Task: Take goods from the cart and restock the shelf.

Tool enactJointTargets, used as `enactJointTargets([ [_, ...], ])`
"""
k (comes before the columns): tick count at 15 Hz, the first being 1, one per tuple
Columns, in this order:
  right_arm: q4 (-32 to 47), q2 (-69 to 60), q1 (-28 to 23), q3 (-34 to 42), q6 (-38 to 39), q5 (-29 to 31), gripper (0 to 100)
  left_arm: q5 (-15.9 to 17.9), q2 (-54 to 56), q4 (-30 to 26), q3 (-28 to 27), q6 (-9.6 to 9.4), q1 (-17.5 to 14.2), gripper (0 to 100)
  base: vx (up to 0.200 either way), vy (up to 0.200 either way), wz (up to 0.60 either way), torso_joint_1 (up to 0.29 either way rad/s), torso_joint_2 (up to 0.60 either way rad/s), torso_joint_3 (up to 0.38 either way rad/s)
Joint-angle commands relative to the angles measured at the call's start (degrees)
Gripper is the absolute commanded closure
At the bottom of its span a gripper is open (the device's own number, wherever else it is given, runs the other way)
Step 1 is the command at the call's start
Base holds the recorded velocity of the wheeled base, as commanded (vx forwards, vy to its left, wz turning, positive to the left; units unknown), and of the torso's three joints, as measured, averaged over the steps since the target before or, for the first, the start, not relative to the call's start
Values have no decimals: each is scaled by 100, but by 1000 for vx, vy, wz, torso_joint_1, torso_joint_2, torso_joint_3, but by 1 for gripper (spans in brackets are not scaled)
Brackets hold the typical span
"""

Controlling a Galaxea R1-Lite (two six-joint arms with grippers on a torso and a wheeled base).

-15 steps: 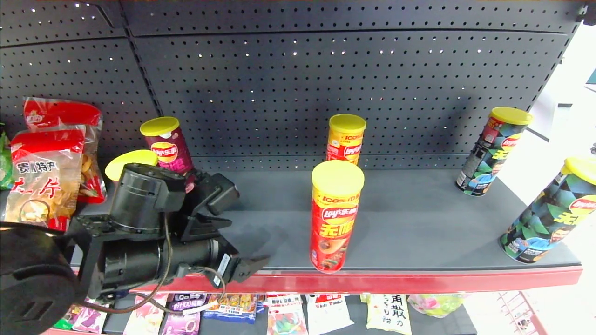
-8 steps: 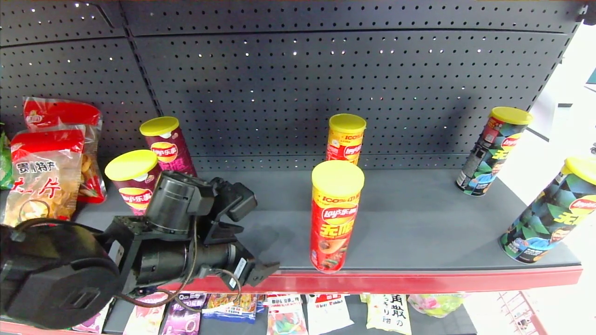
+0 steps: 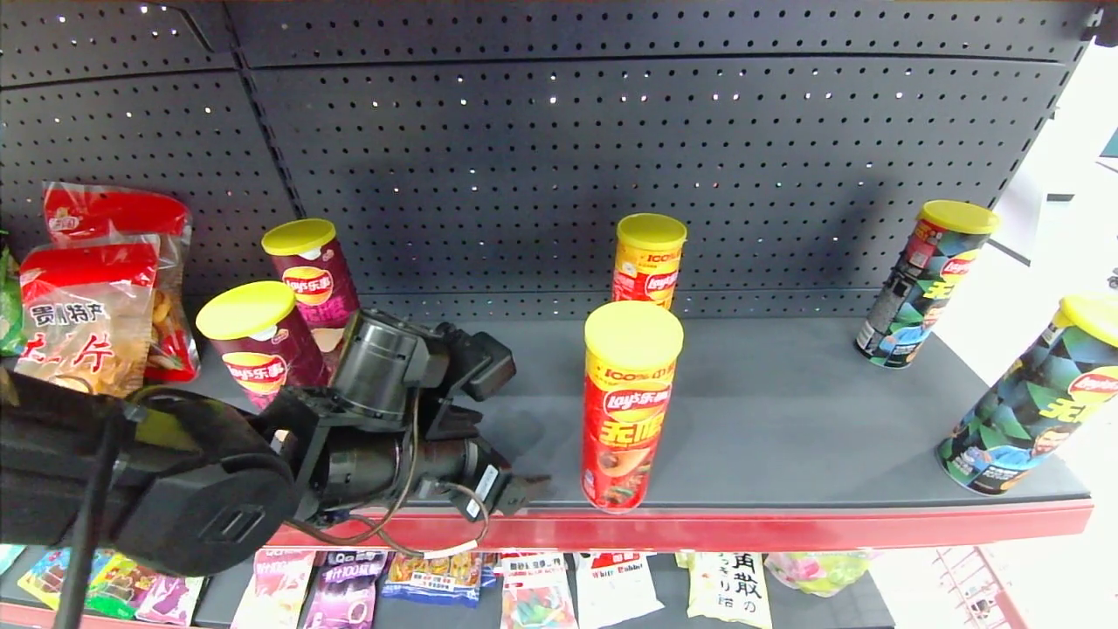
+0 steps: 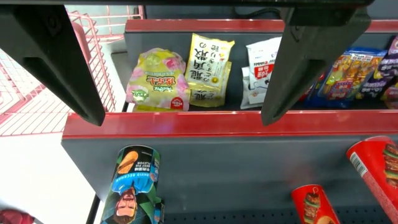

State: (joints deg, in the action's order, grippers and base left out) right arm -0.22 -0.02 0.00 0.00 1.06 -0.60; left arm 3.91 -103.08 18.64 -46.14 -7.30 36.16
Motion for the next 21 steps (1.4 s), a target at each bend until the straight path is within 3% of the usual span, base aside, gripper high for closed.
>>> enactJointTargets([
  [1, -4, 2, 0, 0, -1, -2, 0, 4, -133, -1, -62, 1, 23, 0, 0, 0, 0, 0, 0, 0],
  [21, -4, 2, 0, 0, -1, -2, 0, -92, -660, -9, -668, -26, 199, 0, 0, 0, 0, 0, 0, 0],
])
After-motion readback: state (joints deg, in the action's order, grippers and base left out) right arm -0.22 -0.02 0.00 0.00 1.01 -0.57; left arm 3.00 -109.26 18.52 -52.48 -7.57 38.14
